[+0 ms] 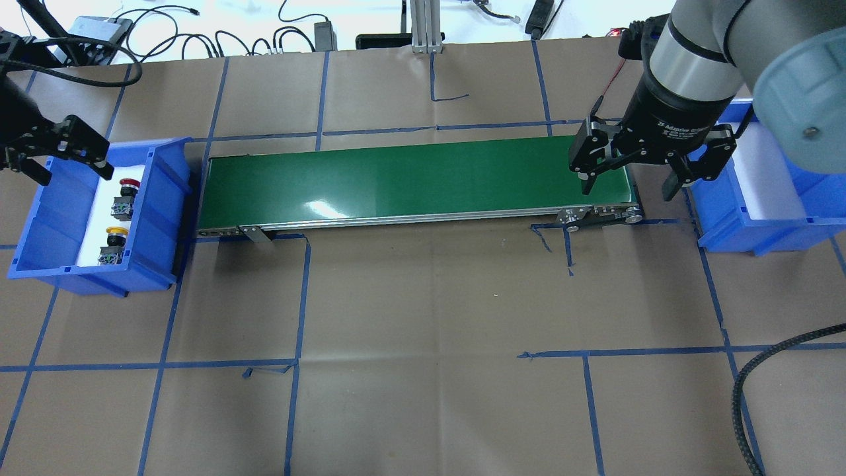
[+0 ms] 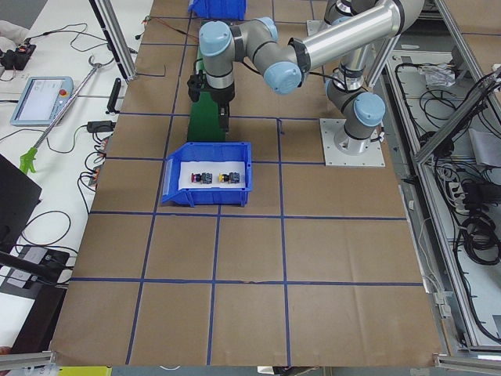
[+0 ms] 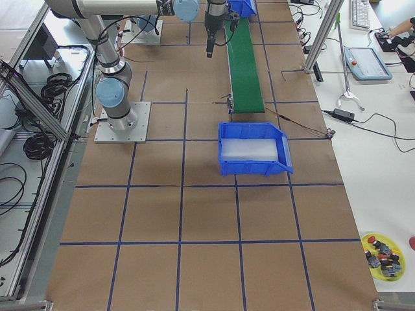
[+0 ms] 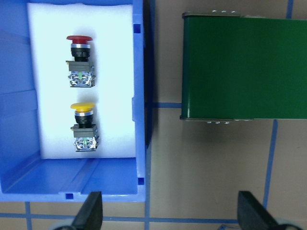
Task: Transport two buttons from left to right
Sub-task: 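Lower the left gripper and grasp the yellow-capped push button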
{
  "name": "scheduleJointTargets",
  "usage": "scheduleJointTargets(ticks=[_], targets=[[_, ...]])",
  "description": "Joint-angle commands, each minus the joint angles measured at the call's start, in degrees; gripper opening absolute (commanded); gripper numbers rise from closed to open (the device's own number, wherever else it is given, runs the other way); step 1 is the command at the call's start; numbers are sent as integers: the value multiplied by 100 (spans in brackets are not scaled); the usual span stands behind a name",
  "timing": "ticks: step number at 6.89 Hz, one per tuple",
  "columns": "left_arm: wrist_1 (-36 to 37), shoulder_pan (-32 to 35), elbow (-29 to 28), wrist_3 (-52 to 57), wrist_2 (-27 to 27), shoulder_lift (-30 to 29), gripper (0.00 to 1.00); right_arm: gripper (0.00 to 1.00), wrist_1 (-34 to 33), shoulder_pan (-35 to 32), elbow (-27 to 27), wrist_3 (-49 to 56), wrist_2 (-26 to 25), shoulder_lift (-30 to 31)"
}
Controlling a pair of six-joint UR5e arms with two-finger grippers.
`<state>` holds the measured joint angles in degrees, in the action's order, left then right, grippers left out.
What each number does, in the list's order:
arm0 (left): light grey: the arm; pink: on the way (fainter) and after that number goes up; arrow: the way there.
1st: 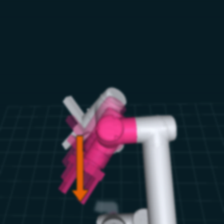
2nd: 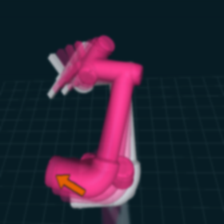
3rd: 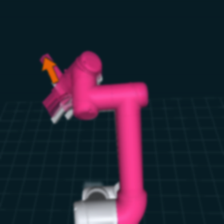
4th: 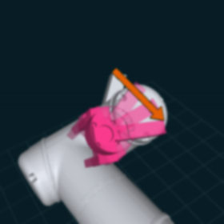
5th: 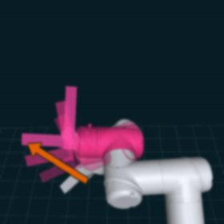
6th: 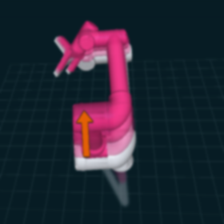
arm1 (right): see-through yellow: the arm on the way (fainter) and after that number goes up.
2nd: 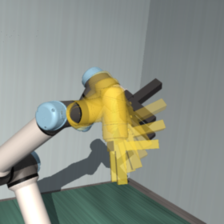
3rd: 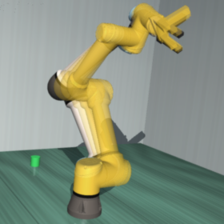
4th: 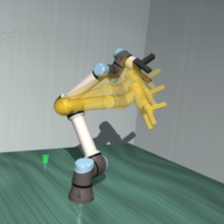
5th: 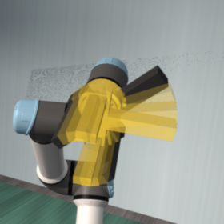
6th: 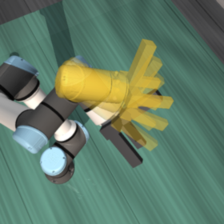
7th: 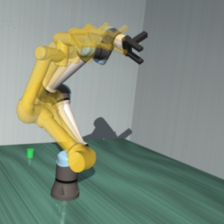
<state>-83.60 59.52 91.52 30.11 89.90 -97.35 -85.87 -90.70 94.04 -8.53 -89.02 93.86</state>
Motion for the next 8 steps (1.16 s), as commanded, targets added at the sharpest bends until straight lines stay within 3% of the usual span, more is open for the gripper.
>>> scheduleJointTargets(ticks=[1, 4, 8], targets=[[448, -344, 41, 425, 1, -388, 100, 100, 0, 0, -17, 0, -1, 1], [1246, -370, 409, 539, -17, -618, 99, 100, 0, 0, -9, 0, 8, 1], [2924, -397, 1629, 584, -61, -741, 99, 100, 0, 0, -18, -9, 26, 1]])
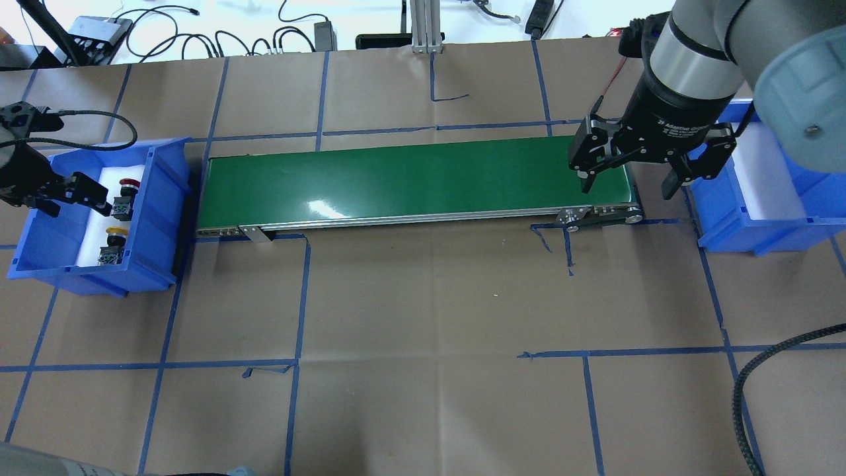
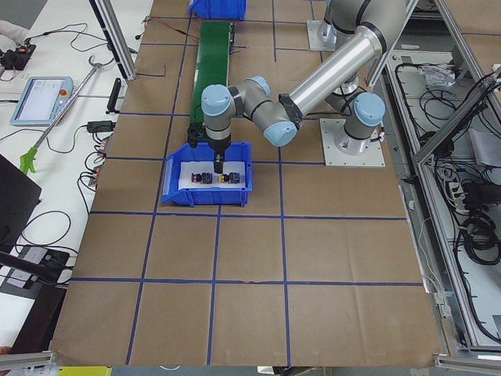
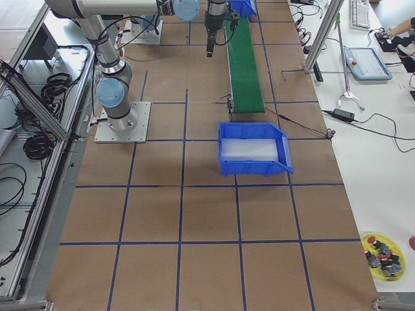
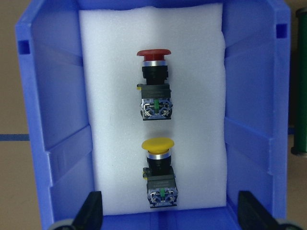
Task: Transport two buttons from left to right
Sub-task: 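Lower the left gripper and grasp the yellow-capped push button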
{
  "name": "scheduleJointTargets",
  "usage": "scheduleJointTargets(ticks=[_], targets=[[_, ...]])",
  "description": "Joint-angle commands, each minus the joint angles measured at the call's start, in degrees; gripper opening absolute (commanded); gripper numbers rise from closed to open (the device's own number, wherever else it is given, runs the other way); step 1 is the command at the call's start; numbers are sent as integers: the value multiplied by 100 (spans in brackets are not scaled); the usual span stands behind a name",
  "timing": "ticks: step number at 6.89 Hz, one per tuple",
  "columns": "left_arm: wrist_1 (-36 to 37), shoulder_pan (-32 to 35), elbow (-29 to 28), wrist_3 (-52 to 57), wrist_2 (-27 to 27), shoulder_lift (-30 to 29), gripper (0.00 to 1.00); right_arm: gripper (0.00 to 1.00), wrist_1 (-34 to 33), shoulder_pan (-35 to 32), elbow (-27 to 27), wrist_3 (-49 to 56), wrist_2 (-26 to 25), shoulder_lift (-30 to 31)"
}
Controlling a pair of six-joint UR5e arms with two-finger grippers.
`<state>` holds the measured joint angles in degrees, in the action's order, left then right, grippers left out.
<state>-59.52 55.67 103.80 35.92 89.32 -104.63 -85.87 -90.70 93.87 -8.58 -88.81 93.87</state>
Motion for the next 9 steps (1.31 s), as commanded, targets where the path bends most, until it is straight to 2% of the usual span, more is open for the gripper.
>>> scheduleJointTargets(ticks=[1, 3, 6, 8, 9], targets=[[764, -160, 587, 3, -20, -57, 99, 100, 0, 0, -1, -3, 4, 0], [932, -215, 641, 11, -20, -293, 99, 100, 0, 0, 8, -3, -5, -9], [1344, -241, 974, 20, 6, -399, 99, 100, 0, 0, -1, -3, -5, -9], [1399, -311, 1001, 29, 33, -435, 99, 100, 0, 0, -1, -3, -5, -9], [1399, -311, 993, 20, 33, -426, 87, 100, 0, 0, -1, -3, -14, -9]])
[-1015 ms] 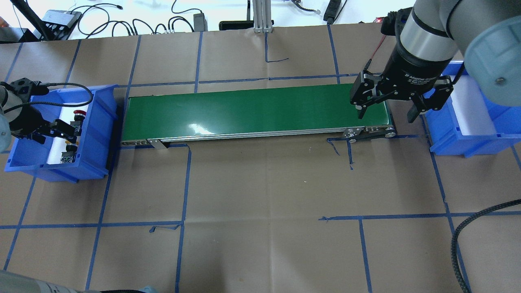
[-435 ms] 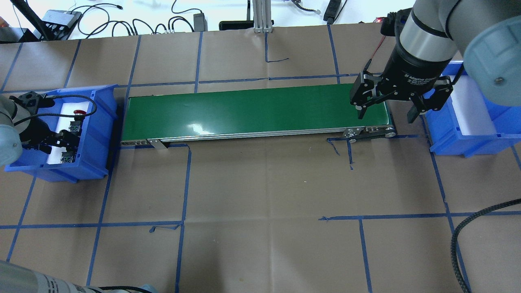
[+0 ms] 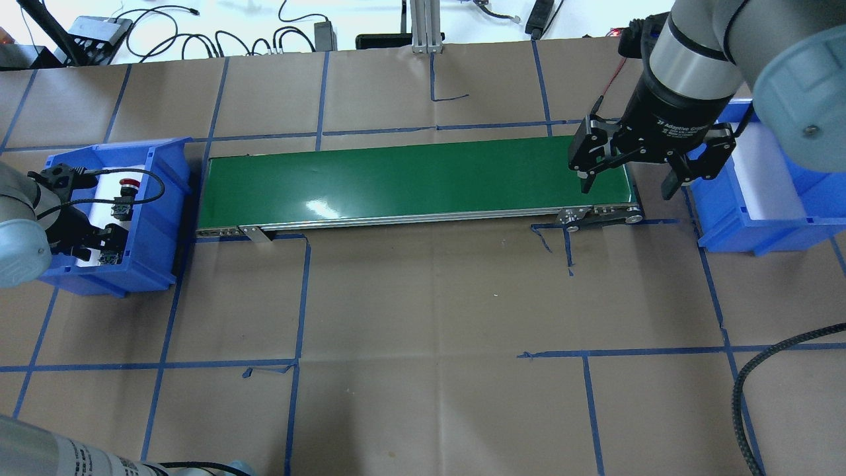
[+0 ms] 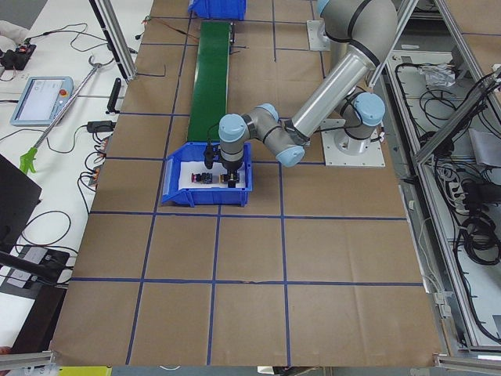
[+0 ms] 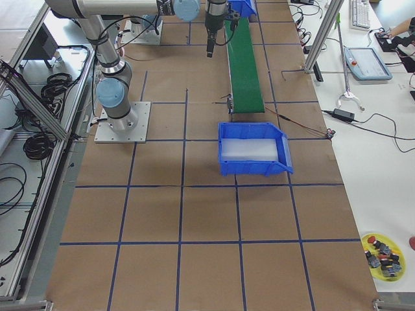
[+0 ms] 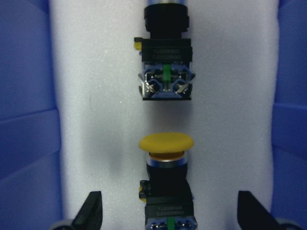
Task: Transport two buttons from left to right
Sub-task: 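Lower the left gripper and grasp the yellow-capped push button, then lift the yellow button and carry it toward the green conveyor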
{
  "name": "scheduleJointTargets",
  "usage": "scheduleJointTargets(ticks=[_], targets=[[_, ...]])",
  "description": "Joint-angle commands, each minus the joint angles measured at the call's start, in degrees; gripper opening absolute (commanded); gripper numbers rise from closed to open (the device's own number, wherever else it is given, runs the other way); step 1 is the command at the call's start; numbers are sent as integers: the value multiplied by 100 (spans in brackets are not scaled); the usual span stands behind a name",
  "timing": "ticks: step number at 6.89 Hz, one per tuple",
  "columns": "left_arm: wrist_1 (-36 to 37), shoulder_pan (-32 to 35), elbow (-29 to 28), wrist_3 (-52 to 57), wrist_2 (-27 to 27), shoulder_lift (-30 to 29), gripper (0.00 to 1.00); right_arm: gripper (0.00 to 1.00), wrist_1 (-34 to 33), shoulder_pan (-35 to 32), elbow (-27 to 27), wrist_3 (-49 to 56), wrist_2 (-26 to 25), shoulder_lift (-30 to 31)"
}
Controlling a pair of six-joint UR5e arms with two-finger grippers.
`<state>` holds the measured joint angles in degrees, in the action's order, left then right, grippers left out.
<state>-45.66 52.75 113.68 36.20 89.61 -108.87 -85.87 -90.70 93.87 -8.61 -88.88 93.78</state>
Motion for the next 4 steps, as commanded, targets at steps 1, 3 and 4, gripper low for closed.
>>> scheduleJointTargets(ticks=[1, 3, 4], targets=[[14, -10, 6, 1, 21, 15, 61, 100, 0, 0, -1, 9, -7, 0], [-82, -1, 6, -16, 21, 112, 16, 100, 0, 0, 8, 9, -16, -9], [-92, 16, -73, 1, 21, 147, 7, 100, 0, 0, -1, 9, -16, -9]])
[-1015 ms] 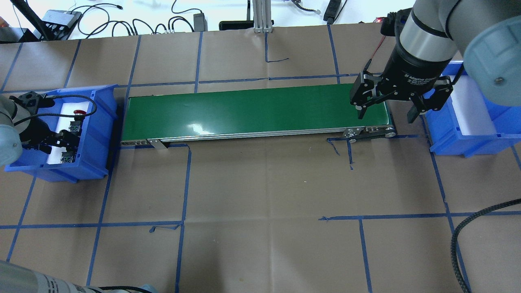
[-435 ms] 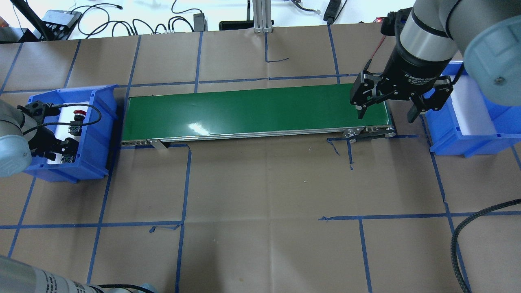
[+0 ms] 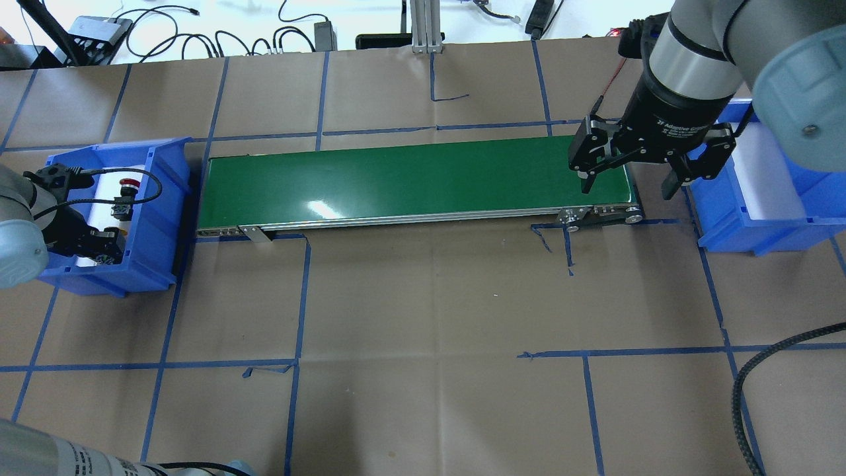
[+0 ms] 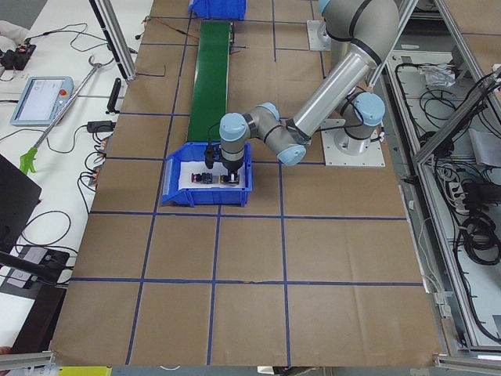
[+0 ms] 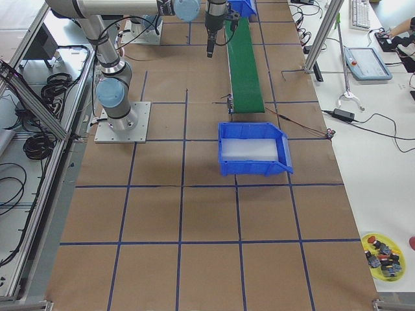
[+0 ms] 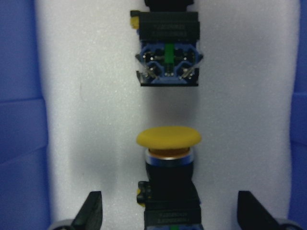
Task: Transport two buttons from left to right
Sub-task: 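Lift the yellow button and carry it toward the green conveyor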
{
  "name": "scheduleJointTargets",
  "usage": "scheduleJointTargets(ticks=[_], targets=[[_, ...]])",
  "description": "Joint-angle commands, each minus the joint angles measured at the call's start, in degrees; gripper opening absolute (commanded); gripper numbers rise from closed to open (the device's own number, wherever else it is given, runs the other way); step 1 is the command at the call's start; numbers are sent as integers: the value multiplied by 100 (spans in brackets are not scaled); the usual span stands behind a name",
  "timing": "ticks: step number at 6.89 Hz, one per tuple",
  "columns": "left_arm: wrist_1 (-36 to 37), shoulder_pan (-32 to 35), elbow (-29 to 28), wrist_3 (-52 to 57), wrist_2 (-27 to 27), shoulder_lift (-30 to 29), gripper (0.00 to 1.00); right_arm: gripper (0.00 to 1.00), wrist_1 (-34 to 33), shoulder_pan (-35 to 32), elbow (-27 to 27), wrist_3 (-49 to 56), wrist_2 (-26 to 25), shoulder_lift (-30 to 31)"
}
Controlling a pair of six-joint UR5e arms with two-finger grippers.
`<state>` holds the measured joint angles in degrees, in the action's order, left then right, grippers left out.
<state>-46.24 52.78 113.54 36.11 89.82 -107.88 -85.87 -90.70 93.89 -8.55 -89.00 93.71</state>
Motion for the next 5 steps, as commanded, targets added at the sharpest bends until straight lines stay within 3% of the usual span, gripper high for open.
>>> scheduleJointTargets(ticks=[1, 3, 5], targets=[[-86, 39, -174, 36, 1, 195, 5, 100, 0, 0, -3, 3, -3, 7], [-1248, 57, -707, 45, 1, 721, 5, 100, 0, 0, -3, 3, -3, -1], [-2708, 92, -1751, 19, 9, 777, 5, 100, 0, 0, -11, 3, -3, -2]])
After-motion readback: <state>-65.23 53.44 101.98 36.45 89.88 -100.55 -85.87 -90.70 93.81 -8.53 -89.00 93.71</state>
